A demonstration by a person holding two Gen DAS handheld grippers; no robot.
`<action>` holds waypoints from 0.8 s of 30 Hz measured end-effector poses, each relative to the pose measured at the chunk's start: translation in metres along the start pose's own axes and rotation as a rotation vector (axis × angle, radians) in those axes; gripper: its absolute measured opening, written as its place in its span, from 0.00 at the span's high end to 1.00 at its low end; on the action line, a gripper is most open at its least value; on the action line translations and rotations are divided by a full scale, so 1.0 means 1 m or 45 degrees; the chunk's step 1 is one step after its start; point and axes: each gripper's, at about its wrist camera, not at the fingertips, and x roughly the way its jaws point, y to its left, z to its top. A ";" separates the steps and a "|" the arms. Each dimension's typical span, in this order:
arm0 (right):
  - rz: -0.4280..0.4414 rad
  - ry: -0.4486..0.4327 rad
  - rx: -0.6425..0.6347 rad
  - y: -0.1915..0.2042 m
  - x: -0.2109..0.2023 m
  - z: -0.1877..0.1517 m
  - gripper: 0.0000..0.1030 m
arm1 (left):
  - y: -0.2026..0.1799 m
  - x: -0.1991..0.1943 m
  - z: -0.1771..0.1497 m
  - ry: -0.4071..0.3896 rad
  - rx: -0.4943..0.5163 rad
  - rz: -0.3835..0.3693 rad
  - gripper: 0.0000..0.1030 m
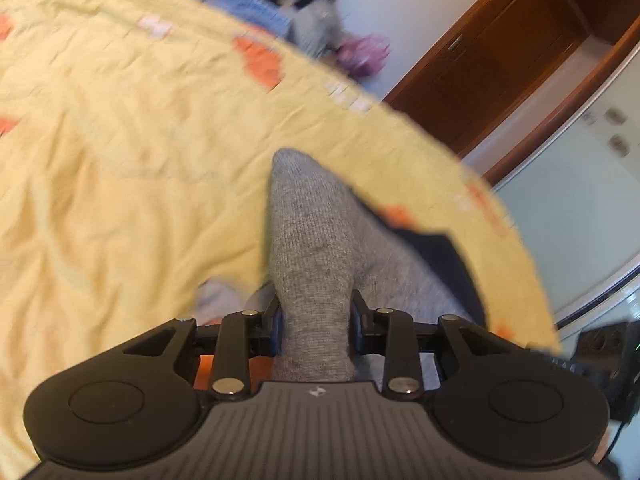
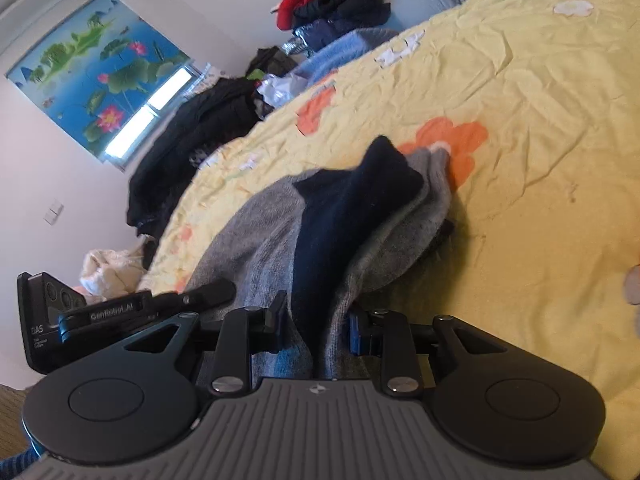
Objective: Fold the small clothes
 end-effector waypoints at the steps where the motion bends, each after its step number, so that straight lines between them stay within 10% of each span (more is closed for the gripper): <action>1: -0.022 0.015 0.008 -0.002 0.004 -0.002 0.62 | 0.004 -0.007 -0.007 -0.010 0.004 -0.011 0.65; 7: -0.072 0.011 0.057 -0.006 -0.025 -0.026 0.36 | 0.011 -0.042 -0.045 0.001 0.089 -0.072 0.50; 12: 0.007 0.059 0.121 -0.014 -0.045 -0.055 0.35 | 0.019 -0.043 -0.063 0.126 0.028 -0.190 0.64; 14: 0.058 0.080 0.122 -0.013 -0.044 -0.063 0.46 | 0.018 -0.043 -0.064 0.142 0.006 -0.189 0.84; 15: 0.062 0.118 0.130 -0.011 -0.042 -0.064 0.71 | 0.015 -0.047 -0.064 0.137 0.004 -0.189 0.85; 16: 0.051 0.152 0.129 -0.010 -0.040 -0.065 0.76 | 0.012 -0.049 -0.063 0.141 0.012 -0.191 0.86; 24: -0.004 0.211 0.032 -0.003 -0.060 -0.071 0.65 | -0.008 -0.058 -0.077 0.172 0.299 -0.035 0.76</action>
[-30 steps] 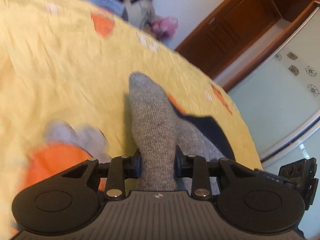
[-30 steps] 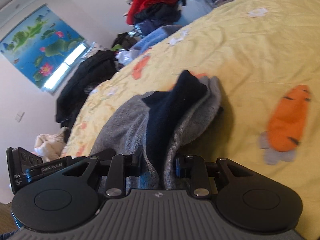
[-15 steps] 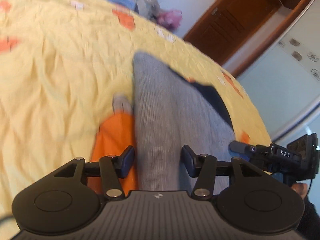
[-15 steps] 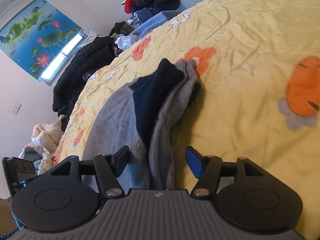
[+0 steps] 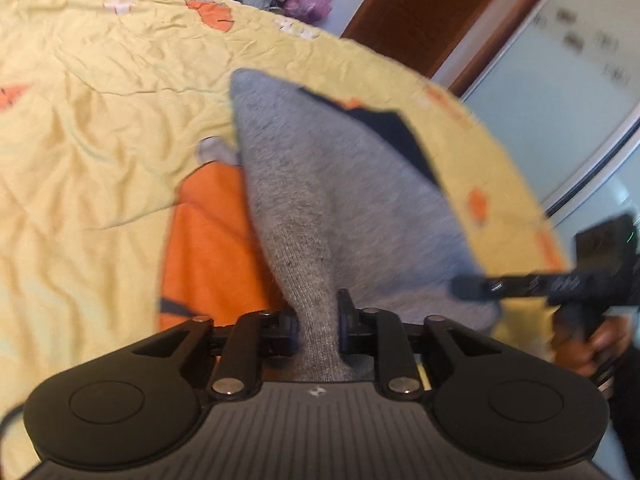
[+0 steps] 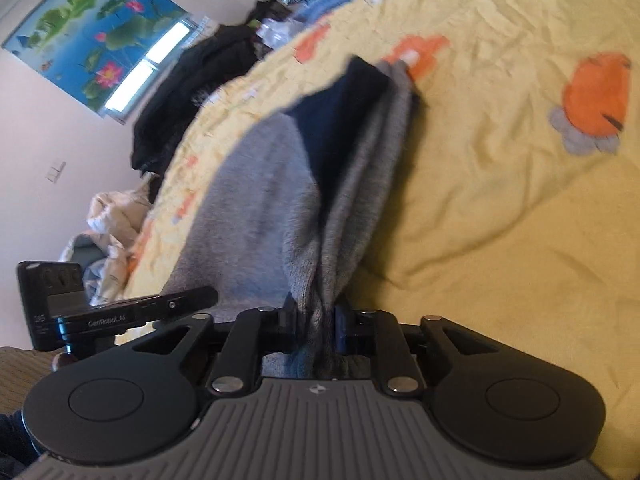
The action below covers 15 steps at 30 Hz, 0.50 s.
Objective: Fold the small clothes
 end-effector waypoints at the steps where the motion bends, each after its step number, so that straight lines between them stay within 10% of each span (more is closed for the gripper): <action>1: -0.005 -0.002 0.030 -0.003 -0.002 0.000 0.61 | 0.002 -0.004 0.002 -0.006 -0.001 -0.003 0.66; 5: 0.048 -0.204 0.077 -0.007 -0.023 0.020 0.21 | 0.018 -0.030 0.025 -0.174 -0.046 -0.040 0.21; 12: 0.037 -0.272 0.243 -0.035 0.019 0.105 0.18 | 0.057 0.021 0.100 -0.221 -0.293 -0.063 0.21; 15: -0.020 -0.196 0.206 -0.031 0.052 0.129 0.17 | 0.049 0.057 0.112 -0.190 -0.209 0.035 0.22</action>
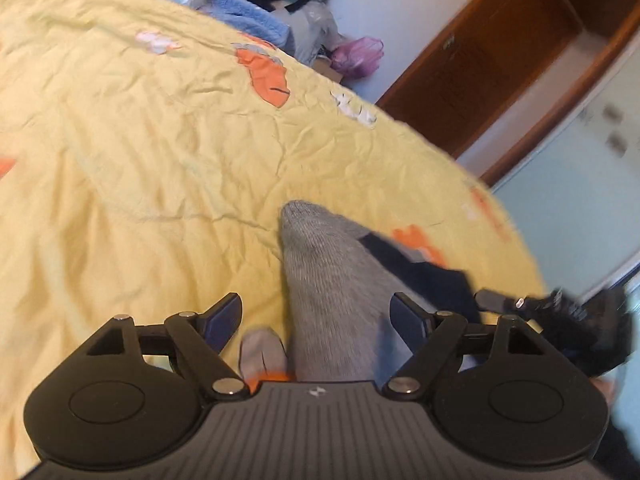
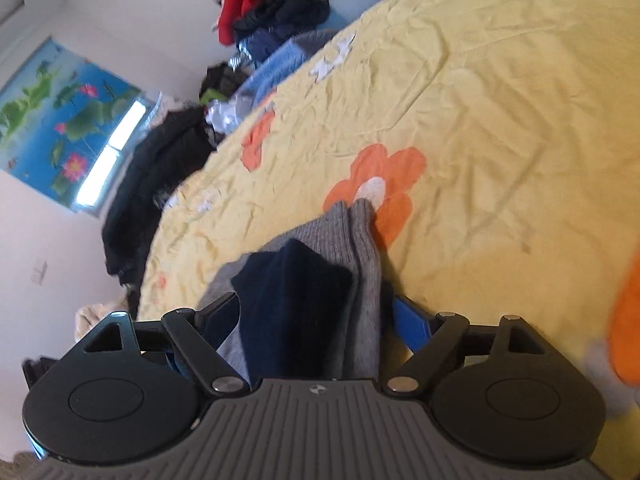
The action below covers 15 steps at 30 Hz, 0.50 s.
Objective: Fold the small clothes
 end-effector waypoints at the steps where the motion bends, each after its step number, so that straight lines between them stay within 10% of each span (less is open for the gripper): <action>1: 0.004 0.016 -0.016 0.002 0.009 0.001 0.24 | -0.006 0.009 0.000 0.001 0.048 0.025 0.33; 2: 0.024 0.001 -0.044 0.005 0.014 0.001 0.37 | -0.011 0.015 0.001 0.004 0.091 0.035 0.75; 3: 0.024 0.002 -0.084 0.007 0.018 0.001 0.74 | -0.018 0.019 0.003 0.000 0.131 0.055 0.80; 9: -0.106 -0.120 -0.412 0.038 0.019 0.003 0.73 | -0.066 0.026 -0.004 -0.187 0.577 0.335 0.94; 15: -0.157 -0.155 -0.246 0.015 0.019 0.000 0.50 | -0.072 0.010 -0.028 -0.255 0.685 0.462 0.91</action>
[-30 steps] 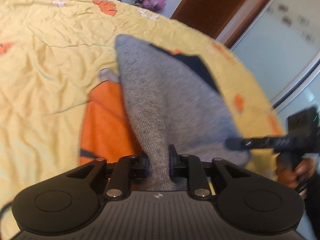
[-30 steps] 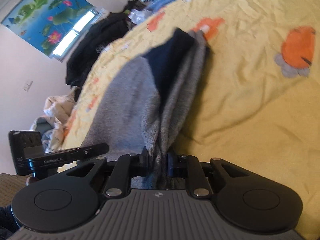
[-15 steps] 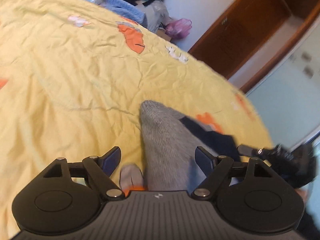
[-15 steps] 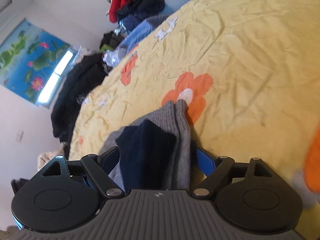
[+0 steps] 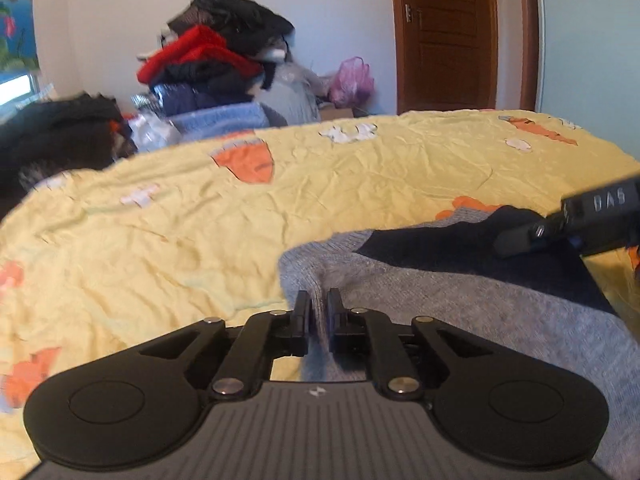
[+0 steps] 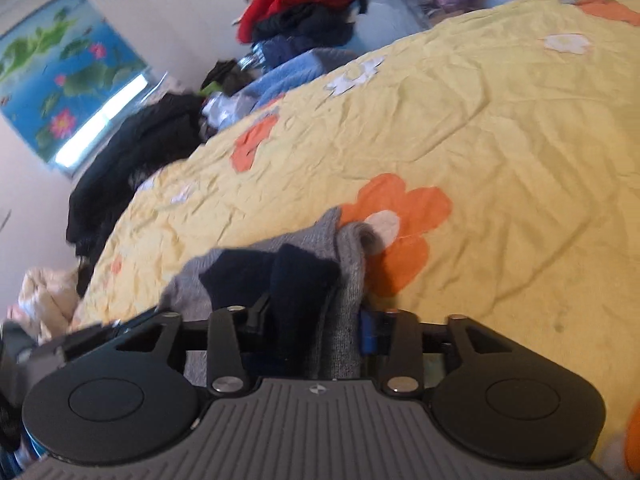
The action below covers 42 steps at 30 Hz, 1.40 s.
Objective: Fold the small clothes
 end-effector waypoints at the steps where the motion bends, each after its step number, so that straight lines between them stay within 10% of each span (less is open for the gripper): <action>1: -0.033 -0.064 0.002 0.004 -0.013 0.000 0.50 | -0.001 -0.013 0.000 -0.042 0.011 0.017 0.91; 3: 0.001 -0.222 -0.014 0.013 -0.043 -0.001 0.50 | -0.001 -0.034 0.004 -0.125 -0.020 -0.013 0.86; 5: 0.085 -0.273 -0.015 0.027 -0.058 0.000 0.47 | -0.007 -0.039 0.008 -0.129 -0.044 -0.081 0.33; 7: 0.146 -0.222 -0.029 0.045 -0.054 0.000 0.34 | -0.019 -0.028 0.008 -0.086 -0.051 -0.104 0.10; 11: 0.089 -0.037 -0.096 0.065 -0.009 -0.011 0.35 | -0.030 0.013 -0.008 0.100 -0.077 -0.105 0.09; 20: 0.015 0.032 -0.045 0.039 0.017 -0.010 0.60 | -0.016 0.017 -0.020 0.087 -0.190 -0.162 0.09; 28: 0.094 -0.011 -0.066 0.071 -0.017 -0.016 0.36 | -0.013 0.017 -0.023 0.095 -0.233 -0.195 0.09; 37: -0.063 -0.003 -0.157 0.060 0.021 -0.023 0.50 | -0.013 0.017 -0.025 0.087 -0.225 -0.204 0.09; 42: 0.000 -0.075 -0.116 0.073 -0.033 -0.033 0.46 | -0.014 -0.005 -0.024 0.065 -0.196 -0.125 0.09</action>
